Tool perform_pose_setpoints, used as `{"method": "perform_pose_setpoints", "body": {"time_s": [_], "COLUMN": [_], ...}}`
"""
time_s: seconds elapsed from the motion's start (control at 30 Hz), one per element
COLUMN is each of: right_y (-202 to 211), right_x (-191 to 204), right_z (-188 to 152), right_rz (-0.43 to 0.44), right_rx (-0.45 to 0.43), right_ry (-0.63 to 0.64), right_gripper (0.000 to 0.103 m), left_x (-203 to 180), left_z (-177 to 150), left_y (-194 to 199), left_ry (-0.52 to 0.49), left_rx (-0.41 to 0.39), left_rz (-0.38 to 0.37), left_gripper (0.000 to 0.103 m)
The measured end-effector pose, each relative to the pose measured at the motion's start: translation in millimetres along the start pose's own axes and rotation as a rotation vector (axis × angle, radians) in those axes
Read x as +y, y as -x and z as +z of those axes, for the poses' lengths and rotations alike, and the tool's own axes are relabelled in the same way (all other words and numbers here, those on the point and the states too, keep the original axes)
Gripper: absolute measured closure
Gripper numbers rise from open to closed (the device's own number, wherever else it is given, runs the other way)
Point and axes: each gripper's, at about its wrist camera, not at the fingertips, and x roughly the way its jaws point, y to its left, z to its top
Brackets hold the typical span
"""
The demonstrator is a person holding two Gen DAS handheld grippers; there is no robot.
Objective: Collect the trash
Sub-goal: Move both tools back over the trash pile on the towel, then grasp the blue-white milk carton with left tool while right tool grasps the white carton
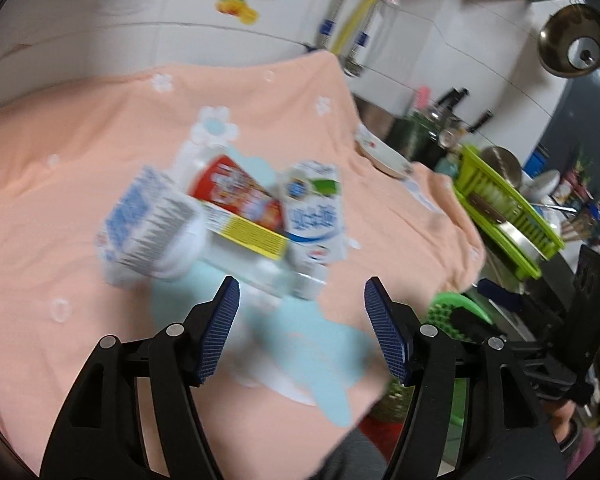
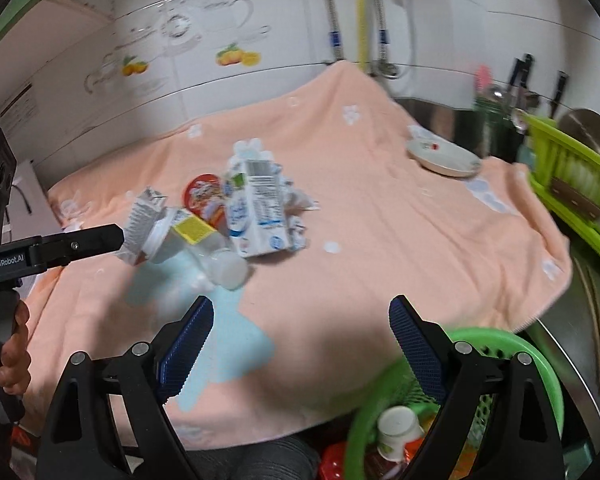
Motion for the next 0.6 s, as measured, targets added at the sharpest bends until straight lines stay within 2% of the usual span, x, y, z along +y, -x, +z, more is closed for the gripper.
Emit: {"method": "perform_pose_setpoints", "body": {"time_s": [0.1,0.3,0.37,0.6], "right_y": [-13,-42,-52,-91], "right_x": [10,33,38,49], "right_z": [11,33,39,58], "right_rz": [0.029,0.066,0.062,0.050], "right_rx": [0.010,0.028,0.035,0.072], "right_ry": [0.015,0.062,0.081,0.116], "right_gripper": [0.017,0.017,0.017,0.017], "left_x": [20,59,69,100], "left_z": [2,3,2,9], "left_y": [8,10,8,-4], "left_ry": [-0.005,0.032,0.045,0.107], "left_rx": [-0.023,-0.016,-0.010,0.003], "left_rz": [0.059,0.117,0.135,0.135], "left_gripper": [0.038,0.038,0.034,0.033]}}
